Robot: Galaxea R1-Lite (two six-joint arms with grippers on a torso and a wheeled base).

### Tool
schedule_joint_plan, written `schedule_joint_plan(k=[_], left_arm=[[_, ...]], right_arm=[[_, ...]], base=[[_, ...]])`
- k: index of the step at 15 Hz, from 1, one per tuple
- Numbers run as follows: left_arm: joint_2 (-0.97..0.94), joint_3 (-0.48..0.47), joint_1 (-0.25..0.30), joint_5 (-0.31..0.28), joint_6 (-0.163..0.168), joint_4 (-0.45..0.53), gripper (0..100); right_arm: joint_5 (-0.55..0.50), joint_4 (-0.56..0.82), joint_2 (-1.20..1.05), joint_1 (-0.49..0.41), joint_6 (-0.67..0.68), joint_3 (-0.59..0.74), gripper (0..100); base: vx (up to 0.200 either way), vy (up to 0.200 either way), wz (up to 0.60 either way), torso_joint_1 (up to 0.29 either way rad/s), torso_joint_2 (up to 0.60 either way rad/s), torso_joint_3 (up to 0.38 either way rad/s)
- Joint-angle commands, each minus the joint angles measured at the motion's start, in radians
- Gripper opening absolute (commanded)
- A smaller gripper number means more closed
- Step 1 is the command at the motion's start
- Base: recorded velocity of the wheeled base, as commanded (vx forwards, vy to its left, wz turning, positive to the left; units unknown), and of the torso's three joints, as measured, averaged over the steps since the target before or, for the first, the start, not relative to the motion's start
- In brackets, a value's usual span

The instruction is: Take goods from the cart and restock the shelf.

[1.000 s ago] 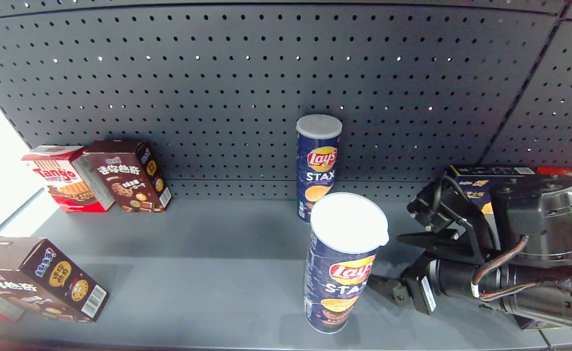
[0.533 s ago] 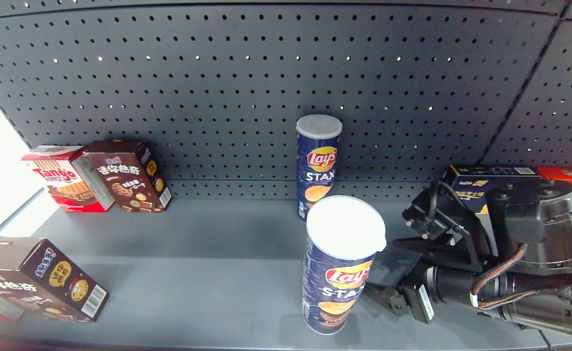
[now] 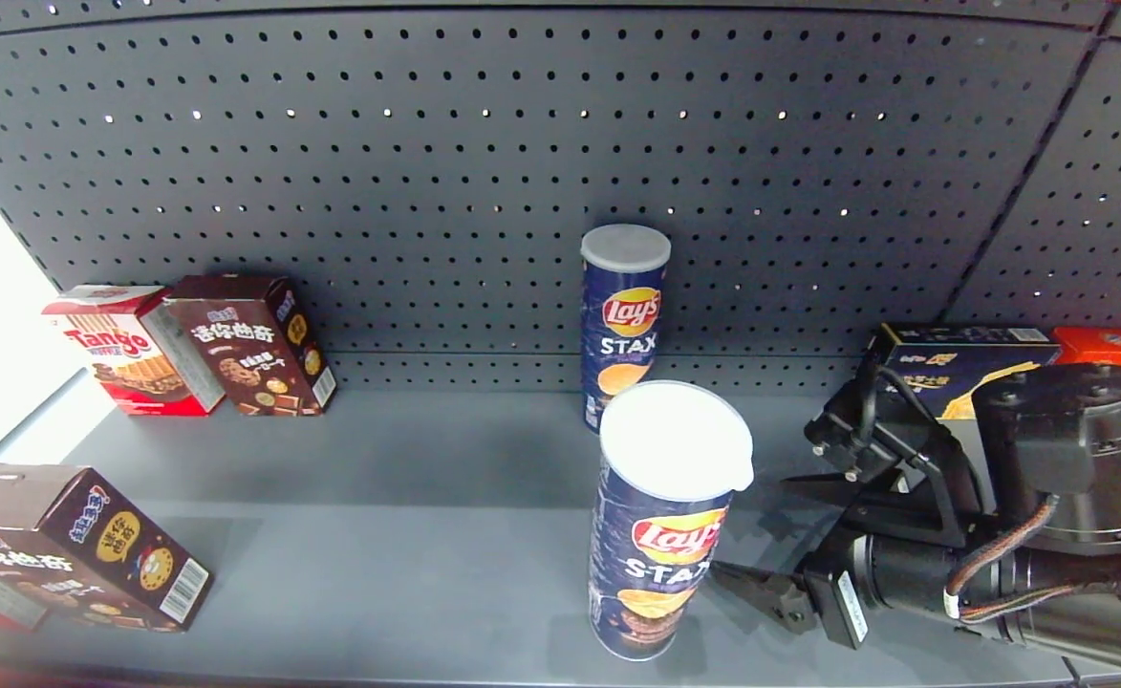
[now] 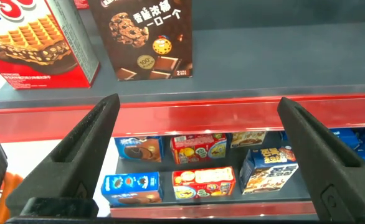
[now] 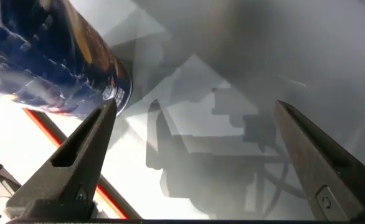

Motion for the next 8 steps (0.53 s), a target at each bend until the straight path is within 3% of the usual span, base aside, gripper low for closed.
schedule_joint_plan(k=[1, 8], left_arm=[[0.001, 0.000, 0.000, 0.000, -0.002, 0.000, 100], [0.001, 0.000, 0.000, 0.000, -0.002, 0.000, 100]], right_arm=[[0.000, 0.000, -0.004, 0.009, 0.000, -0.003, 100], [0.000, -0.008, 0.039, 0.032, 0.000, -0.030, 100]], base=[[0.000, 0.000, 0.00, 0.000, 0.00, 0.000], [0.000, 0.000, 0.00, 0.000, 0.00, 0.000]])
